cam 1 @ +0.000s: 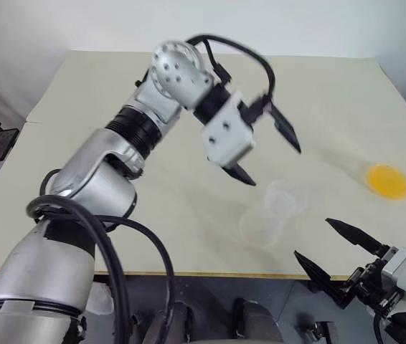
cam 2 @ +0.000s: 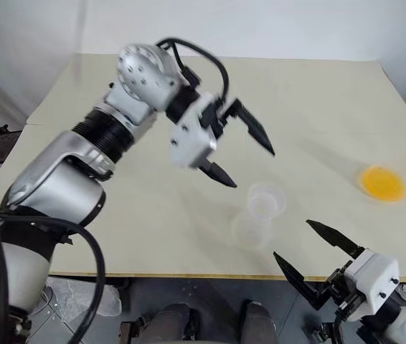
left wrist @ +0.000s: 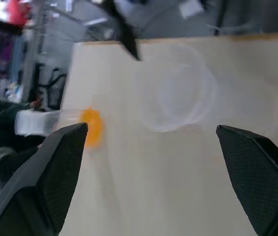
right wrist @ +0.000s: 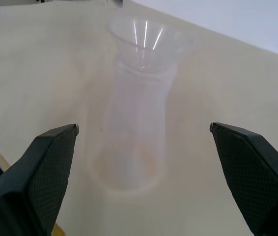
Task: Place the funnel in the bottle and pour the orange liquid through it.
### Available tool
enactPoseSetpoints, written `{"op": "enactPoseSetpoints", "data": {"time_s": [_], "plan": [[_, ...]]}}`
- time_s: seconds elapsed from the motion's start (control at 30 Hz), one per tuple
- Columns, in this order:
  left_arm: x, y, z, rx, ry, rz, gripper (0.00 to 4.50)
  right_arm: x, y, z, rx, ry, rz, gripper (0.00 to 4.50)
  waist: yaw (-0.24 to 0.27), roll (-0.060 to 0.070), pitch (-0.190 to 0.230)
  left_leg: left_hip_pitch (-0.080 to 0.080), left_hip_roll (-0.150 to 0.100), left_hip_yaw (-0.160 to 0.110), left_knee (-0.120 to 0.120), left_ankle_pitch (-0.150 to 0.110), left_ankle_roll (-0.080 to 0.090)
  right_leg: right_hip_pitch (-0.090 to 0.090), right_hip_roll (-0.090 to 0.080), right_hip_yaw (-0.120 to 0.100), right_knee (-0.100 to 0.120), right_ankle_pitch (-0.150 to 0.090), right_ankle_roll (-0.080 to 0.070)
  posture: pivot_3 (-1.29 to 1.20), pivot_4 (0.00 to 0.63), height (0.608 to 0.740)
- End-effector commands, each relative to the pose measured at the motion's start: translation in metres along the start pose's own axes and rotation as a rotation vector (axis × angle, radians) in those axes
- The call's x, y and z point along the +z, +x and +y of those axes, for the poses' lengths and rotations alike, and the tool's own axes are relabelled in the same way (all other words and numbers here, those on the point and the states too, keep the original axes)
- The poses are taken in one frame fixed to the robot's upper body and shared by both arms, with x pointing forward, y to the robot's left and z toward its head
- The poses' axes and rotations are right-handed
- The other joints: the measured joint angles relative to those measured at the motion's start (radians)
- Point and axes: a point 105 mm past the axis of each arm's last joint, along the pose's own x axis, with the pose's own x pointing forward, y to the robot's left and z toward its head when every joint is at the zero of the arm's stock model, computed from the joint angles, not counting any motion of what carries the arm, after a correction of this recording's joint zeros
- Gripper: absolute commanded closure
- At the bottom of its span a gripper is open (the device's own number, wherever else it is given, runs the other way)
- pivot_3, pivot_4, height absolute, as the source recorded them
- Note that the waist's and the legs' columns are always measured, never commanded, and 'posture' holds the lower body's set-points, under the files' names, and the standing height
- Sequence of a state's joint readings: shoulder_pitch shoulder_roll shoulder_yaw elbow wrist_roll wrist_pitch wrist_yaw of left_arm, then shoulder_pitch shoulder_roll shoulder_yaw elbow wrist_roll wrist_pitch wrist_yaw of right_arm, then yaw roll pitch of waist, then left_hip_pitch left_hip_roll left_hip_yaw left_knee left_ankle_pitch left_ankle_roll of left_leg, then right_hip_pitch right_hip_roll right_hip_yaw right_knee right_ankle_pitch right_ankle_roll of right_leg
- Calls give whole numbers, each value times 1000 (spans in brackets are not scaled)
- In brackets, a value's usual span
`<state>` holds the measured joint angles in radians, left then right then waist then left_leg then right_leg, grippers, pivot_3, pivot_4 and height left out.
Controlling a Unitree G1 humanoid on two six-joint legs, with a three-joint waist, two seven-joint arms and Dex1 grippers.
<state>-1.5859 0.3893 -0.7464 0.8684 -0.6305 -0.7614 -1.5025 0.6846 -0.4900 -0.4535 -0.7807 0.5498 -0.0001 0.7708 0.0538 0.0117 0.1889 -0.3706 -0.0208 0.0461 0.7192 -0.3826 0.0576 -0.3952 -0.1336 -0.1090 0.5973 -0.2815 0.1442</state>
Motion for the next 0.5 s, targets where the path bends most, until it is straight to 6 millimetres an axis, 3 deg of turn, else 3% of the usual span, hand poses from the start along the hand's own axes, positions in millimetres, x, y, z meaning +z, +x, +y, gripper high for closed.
{"op": "enactPoseSetpoints", "data": {"time_s": [0.03, 0.37, 0.5], "plan": [[11, -14, 0, 5, -97, -101, 36, 11, -7, -2, -18, -43, -22, 0, 1, 0, 0, 0, 0, 0, 0, 0, 0, 0, 0, 0, 0, 0, 0, 0, 150, 740], [-16, -63, -43, 396, -666, -292, 36, 13, -31, -26, -109, -75, 41, 0, -8, 1, 0, 2, 0, -1, 0, 0, 0, 0, 0, 0, 4, 0, 0, 0, 150, 740], [-36, -65, -108, 428, -838, -202, 36, 11, -39, -42, -184, -96, 63, 0, -10, 3, -2, 4, 0, -1, 0, 0, -1, 1, 0, 2, 4, 0, 0, 0, 150, 740]]}}
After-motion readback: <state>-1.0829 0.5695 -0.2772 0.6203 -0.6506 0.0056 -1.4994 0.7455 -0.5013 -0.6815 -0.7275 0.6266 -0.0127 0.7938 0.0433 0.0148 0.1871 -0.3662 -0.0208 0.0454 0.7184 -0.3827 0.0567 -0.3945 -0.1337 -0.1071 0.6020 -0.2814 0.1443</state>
